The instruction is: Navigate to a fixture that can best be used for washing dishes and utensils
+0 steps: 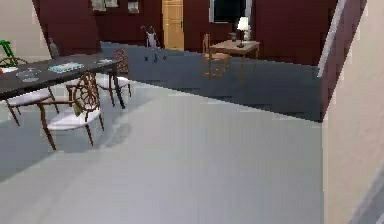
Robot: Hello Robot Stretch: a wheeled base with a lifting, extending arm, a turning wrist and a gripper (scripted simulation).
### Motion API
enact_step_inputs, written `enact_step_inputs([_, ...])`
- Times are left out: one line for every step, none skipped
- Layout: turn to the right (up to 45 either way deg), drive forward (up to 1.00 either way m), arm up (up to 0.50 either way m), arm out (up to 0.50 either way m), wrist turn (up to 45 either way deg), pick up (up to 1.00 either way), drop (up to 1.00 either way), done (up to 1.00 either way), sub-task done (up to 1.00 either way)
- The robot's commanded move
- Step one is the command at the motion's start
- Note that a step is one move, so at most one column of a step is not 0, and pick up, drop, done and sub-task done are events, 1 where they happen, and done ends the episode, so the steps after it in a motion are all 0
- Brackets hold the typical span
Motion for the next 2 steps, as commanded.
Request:
enact_step_inputs([45.0, 0.00, 0.00, 0.00, 0.0, 0.00, 0.00, 0.00, 0.00])
enact_step_inputs([45.0, 0.00, 0.00, 0.00, 0.0, 0.00, 0.00, 0.00, 0.00])
